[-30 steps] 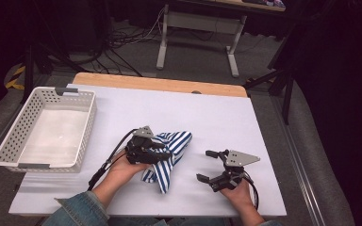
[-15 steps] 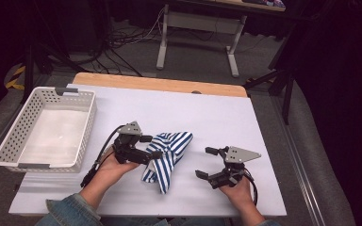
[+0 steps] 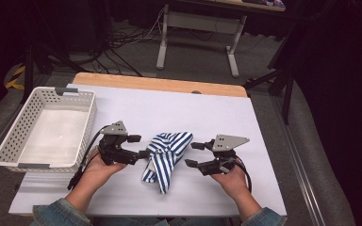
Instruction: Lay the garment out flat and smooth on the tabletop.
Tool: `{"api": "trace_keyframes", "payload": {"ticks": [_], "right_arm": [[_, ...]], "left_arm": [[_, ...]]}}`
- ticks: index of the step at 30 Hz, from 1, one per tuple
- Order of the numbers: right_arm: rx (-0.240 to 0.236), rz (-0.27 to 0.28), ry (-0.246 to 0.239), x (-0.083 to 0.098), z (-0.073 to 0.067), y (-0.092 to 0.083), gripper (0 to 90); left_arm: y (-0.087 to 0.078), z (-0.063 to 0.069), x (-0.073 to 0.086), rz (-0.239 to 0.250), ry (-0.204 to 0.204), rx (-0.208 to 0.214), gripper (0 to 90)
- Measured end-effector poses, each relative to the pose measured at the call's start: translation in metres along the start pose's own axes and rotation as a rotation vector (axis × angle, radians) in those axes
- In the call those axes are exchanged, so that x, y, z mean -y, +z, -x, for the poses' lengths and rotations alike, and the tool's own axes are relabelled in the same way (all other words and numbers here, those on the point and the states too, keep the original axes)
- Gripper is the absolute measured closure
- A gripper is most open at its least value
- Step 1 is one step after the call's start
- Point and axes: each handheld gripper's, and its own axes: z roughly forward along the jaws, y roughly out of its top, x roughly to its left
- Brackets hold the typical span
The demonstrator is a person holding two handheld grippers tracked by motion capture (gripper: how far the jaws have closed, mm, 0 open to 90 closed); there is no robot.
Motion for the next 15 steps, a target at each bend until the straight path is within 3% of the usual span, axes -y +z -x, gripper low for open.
{"api": "trace_keyframes", "payload": {"ticks": [8,15], "right_arm": [[-0.048,-0.09,-0.07,-0.03,0.006,0.025,39.1],[-0.081,-0.146,-0.089,-0.04,0.01,0.044,39.0]], "left_arm": [[-0.006,-0.003,0.005,-0.006,-0.009,0.002,25.7],[-0.005,-0.002,0.008,-0.035,0.003,0.003,26.9]]}}
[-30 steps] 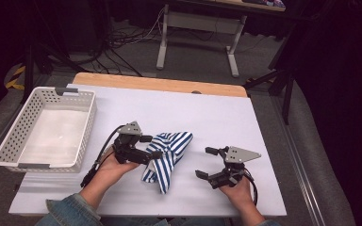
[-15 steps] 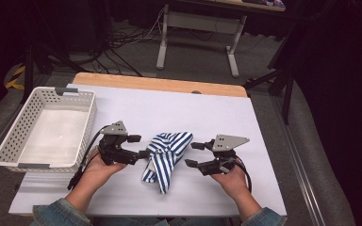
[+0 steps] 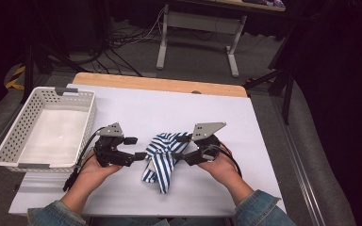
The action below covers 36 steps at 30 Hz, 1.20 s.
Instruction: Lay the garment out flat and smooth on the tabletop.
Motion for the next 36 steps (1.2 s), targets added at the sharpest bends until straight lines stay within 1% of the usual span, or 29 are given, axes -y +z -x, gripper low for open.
{"api": "trace_keyframes", "payload": {"ticks": [3,7,10,11,13,14,15,16,17,18,20,21,22,24,27,30,35,36], "right_arm": [[-0.024,-0.005,0.014,-0.001,0.002,0.006,38.2],[-0.042,-0.023,0.005,-0.005,0.001,0.021,38.3],[-0.049,-0.033,0.001,-0.009,0.001,0.03,40.9],[-0.051,-0.038,-0.002,-0.01,0.001,0.033,42.1],[-0.047,-0.045,-0.01,-0.012,0.001,0.038,48.9],[-0.047,-0.05,-0.005,-0.013,0.001,0.041,52.6],[-0.044,-0.062,-0.004,-0.013,0.001,0.045,60.7],[-0.045,-0.072,-0.006,-0.013,0.001,0.047,64.6],[-0.044,-0.078,-0.008,-0.013,0.0,0.049,68.9],[-0.041,-0.088,-0.007,-0.013,0.0,0.05,72.4],[-0.046,-0.091,-0.008,-0.013,0.0,0.051,78.6],[-0.046,-0.091,-0.008,-0.013,0.0,0.051,78.6],[-0.044,-0.089,-0.007,-0.013,0.0,0.051,80.7],[-0.042,-0.076,-0.002,-0.013,0.001,0.05,82.1],[-0.038,-0.06,0.001,-0.014,0.002,0.047,82.2],[-0.024,-0.043,0.012,-0.014,0.003,0.043,82.2],[-0.01,-0.018,0.022,-0.015,0.004,0.039,82.2],[-0.003,-0.01,0.022,-0.015,0.004,0.038,82.2]], "left_arm": [[0.0,0.001,0.001,-0.006,0.002,0.008,27.4],[0.0,0.002,0.003,-0.013,0.005,0.017,28.5],[0.0,0.003,0.004,-0.013,-0.003,0.026,29.9],[0.0,0.002,0.005,-0.013,-0.001,0.035,31.0],[0.0,0.002,0.005,-0.011,-0.004,0.054,33.0],[0.001,0.003,0.006,-0.009,-0.011,0.067,33.8],[0.001,0.004,0.006,-0.013,-0.008,0.079,35.6],[0.001,0.004,0.006,-0.013,-0.008,0.079,36.1],[0.003,0.007,0.006,-0.018,0.004,0.088,36.9],[0.004,0.008,0.007,-0.021,0.006,0.092,37.6],[0.005,0.009,0.007,-0.025,0.008,0.093,38.6],[0.007,0.011,0.007,-0.033,0.013,0.093,38.6],[0.008,0.012,0.008,-0.038,0.011,0.098,39.9],[0.011,0.013,0.008,-0.043,0.01,0.105,41.0],[0.014,0.015,0.008,-0.048,0.011,0.106,42.0],[0.022,0.016,0.006,-0.055,0.006,0.112,45.3],[0.03,0.02,0.003,-0.064,0.025,0.113,51.8],[0.033,0.02,0.002,-0.064,0.029,0.11,51.8]]}}
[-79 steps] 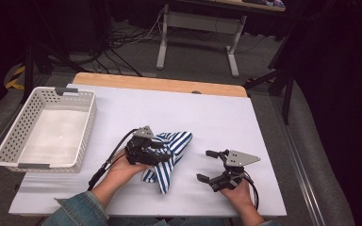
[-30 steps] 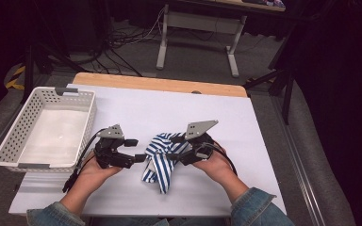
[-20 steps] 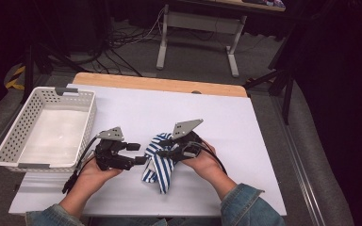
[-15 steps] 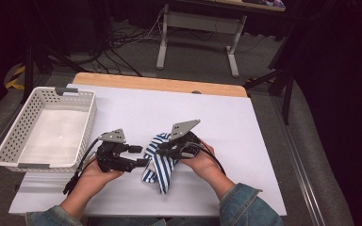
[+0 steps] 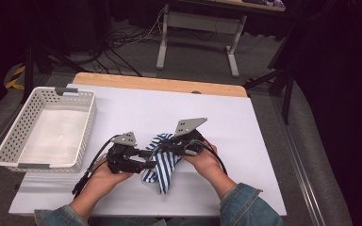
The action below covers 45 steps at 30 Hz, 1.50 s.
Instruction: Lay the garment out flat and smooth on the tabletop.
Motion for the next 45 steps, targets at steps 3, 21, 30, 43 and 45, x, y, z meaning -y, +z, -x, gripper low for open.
{"api": "trace_keyframes", "payload": {"ticks": [3,21,30,43,45], "right_arm": [[0.0,0.013,0.028,0.001,0.002,-0.001,82.3],[0.11,0.106,0.077,-0.001,0.011,-0.03,84.0],[0.18,0.164,0.113,0.002,0.023,-0.057,84.7],[0.261,0.235,0.188,0.02,0.038,-0.093,85.1],[0.275,0.24,0.194,0.023,0.04,-0.099,85.0]], "left_arm": [[0.007,-0.001,0.0,-0.025,-0.002,-0.018,58.4],[0.0,0.001,-0.003,0.023,0.001,-0.06,89.2],[-0.015,-0.003,-0.002,0.062,-0.005,-0.09,89.6],[-0.036,-0.011,0.002,0.112,-0.027,-0.142,89.9],[-0.039,-0.013,0.003,0.117,-0.025,-0.15,89.9]]}}
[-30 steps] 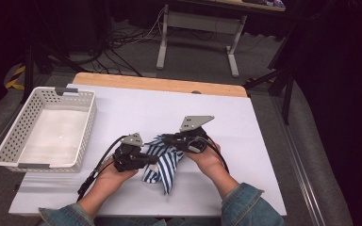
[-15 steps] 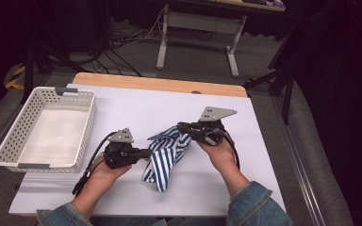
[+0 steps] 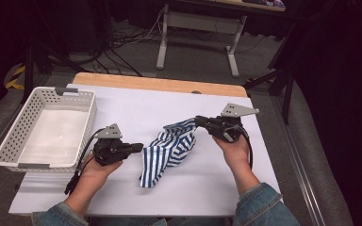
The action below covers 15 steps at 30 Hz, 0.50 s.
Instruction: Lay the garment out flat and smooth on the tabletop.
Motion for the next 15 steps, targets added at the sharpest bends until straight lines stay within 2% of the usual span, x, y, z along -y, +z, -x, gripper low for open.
{"api": "trace_keyframes", "payload": {"ticks": [6,15], "right_arm": [[0.033,0.004,0.024,0.006,0.012,-0.013,85.0],[0.095,-0.019,0.067,0.025,0.03,-0.029,85.2]], "left_arm": [[-0.004,-0.002,0.001,0.007,-0.002,-0.01,89.9],[-0.003,-0.003,0.003,0.001,0.001,-0.01,90.0]]}}
